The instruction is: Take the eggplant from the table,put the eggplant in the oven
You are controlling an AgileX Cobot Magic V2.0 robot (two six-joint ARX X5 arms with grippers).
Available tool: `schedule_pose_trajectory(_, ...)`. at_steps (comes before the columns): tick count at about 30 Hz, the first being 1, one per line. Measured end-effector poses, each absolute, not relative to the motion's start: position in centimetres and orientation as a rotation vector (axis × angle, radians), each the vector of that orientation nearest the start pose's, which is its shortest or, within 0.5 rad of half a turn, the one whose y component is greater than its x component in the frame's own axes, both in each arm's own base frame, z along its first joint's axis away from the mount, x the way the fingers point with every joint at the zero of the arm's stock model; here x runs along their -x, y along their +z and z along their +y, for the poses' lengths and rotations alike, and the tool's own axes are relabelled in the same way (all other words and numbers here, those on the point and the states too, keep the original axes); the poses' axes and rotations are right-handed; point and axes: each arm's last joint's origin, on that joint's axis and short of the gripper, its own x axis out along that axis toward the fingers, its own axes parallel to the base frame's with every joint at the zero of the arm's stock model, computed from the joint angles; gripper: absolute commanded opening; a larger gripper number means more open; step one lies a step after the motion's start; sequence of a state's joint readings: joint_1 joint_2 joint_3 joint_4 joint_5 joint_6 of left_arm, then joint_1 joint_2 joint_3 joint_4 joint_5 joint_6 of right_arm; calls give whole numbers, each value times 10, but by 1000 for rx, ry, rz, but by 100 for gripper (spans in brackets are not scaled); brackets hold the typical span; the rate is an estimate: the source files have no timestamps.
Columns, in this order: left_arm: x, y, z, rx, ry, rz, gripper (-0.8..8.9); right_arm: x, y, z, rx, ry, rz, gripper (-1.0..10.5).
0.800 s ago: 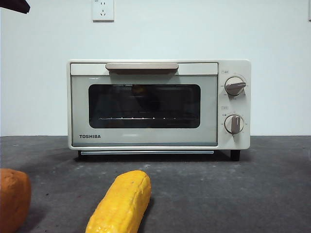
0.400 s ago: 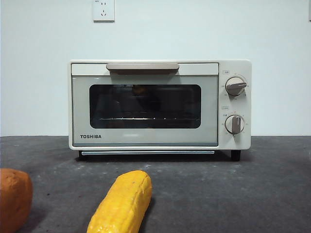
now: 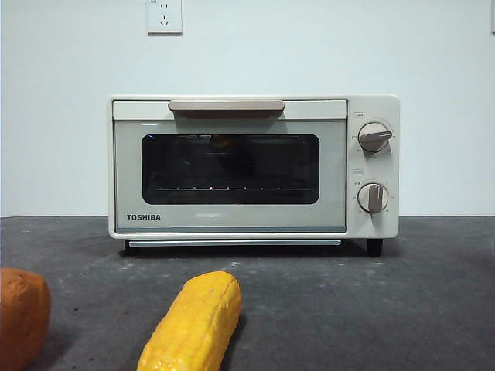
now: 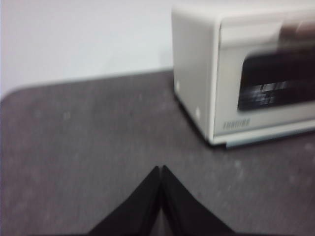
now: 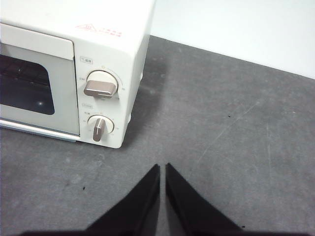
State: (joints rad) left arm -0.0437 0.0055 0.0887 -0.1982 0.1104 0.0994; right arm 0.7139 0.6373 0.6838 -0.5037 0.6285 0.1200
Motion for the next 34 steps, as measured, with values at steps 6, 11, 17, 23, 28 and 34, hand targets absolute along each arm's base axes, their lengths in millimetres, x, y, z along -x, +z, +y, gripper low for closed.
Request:
schedule_pose_trajectory(6,-94,158,-7,-82,-153,148,8,-111,292,73,166,62,362,4)
schedule_pose_trajectory(11,-95,157,-7,-78,-153,142,8,-111,292,73,166,62,362,4)
schedule_pose_trajectory(17,-95,157,-7,-77,-153,142,8,-111,292,73,166,62,362,4)
schedule_pose_trajectory(23,-95,157,-7,-77,-153,142,8,-111,292,73,166,62,362,4)
schedule_pose_trajectory(28,-95,157,-7,-77,-153,142,8,-111,292,73,167,56,360,4)
schedule_pose_trajectory(34,-95,157,-7,-77,-153,142,8,-110,296,67,193,-124,302,4)
